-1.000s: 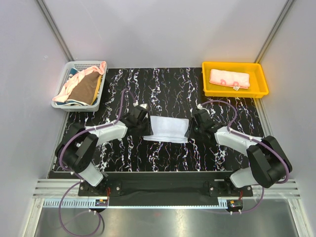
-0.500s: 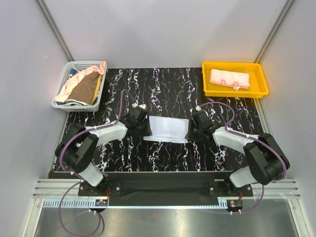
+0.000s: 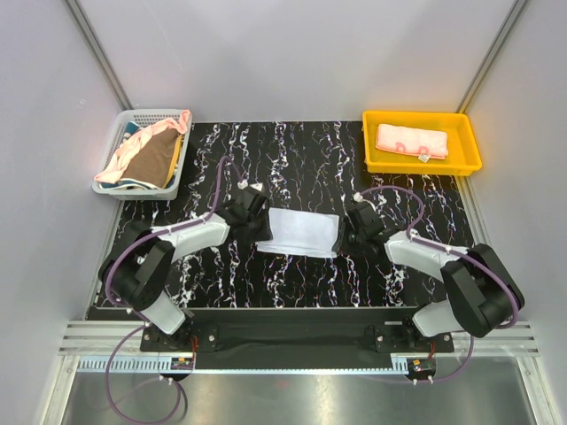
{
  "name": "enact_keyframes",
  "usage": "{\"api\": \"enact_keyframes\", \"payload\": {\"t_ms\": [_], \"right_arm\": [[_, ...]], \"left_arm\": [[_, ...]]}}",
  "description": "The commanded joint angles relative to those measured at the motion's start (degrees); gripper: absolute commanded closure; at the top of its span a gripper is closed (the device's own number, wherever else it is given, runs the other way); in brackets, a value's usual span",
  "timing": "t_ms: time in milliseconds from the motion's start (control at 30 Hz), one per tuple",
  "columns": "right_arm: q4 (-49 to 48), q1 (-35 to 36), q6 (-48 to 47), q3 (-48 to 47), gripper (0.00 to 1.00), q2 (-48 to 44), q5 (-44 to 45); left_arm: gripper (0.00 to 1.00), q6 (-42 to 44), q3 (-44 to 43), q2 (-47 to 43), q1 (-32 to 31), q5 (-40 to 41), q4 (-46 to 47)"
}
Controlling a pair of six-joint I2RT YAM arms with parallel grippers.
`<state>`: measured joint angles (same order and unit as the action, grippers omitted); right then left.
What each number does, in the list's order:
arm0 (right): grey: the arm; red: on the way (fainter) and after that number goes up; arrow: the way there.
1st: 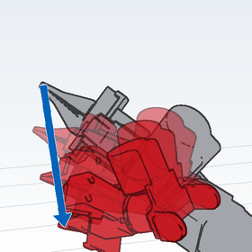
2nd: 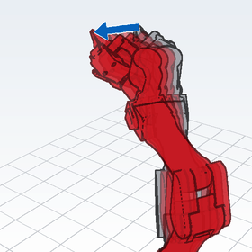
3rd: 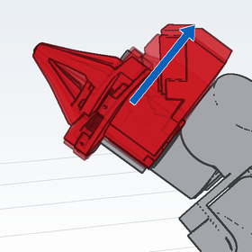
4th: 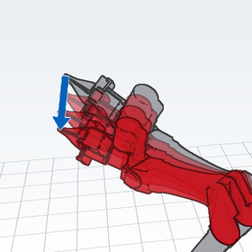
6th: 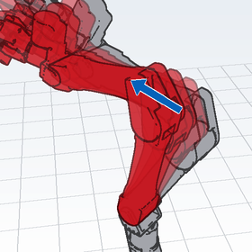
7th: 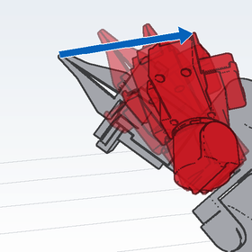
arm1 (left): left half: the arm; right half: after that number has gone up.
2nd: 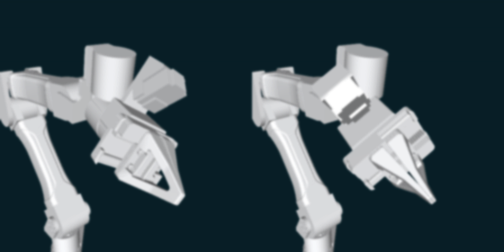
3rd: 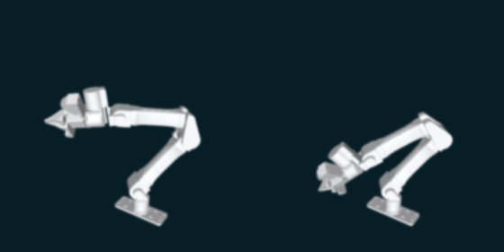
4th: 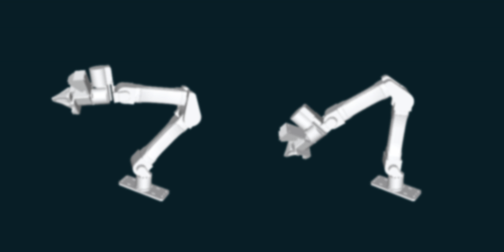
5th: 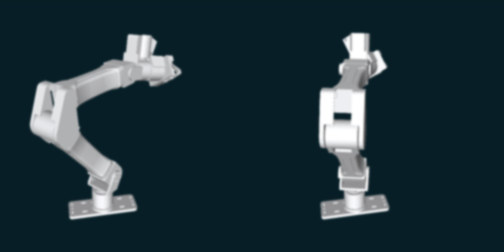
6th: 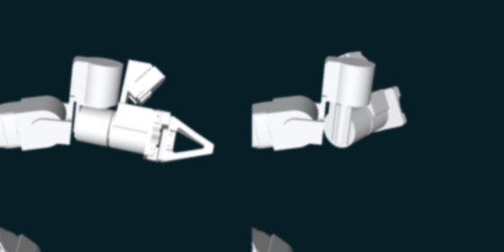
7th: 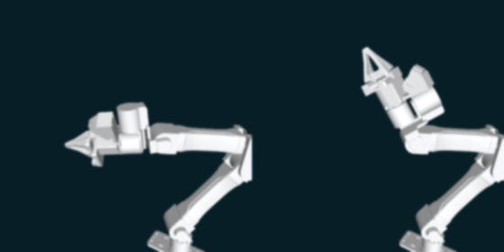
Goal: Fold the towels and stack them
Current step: Fold the towel, then neatly place the folded towel into the bin
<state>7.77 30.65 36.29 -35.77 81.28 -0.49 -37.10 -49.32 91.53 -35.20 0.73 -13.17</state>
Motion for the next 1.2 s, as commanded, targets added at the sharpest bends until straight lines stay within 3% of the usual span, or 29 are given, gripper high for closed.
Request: {"api": "enact_keyframes", "payload": {"t_ms": [0,233,533,833,1000,1133,1167], "right_arm": [[3.5,0.5,-1.0,-3.2,0.67,-2.3,2.3],[7.2,0.5,-1.2,-7.4,0.58,-4.7,5.8],[6.1,0.5,-1.3,-12.3,0.5,4.1,9.1],[4.5,0.5,-0.4,-12.0,0.5,11.2,10.6],[3.9,0.5,-0.1,-12.8,0.51,13.6,10.1],[5.1,1.0,-0.2,-14.6,0.63,16.2,10.9],[6.1,1.1,-0.3,-15.4,0.72,17.2,11.6]], "left_arm": [[0.71,1.8,-6.0,-3.8,-0.5,1.2,-2.2],[0.7,2.0,-13.0,0.0,-3.8,-0.4,-1.9],[0.7,-0.6,-10.3,8.8,-10.4,-3.6,7.7],[0.72,-2.9,-6.2,11.5,-13.1,-2.4,9.7],[0.73,-3.2,-5.8,11.3,-13.8,-2.3,9.3],[0.73,-3.4,-5.7,10.6,-14.0,-2.8,9.4],[0.73,-3.4,-6.0,10.3,-14.0,-2.8,9.3]]}}
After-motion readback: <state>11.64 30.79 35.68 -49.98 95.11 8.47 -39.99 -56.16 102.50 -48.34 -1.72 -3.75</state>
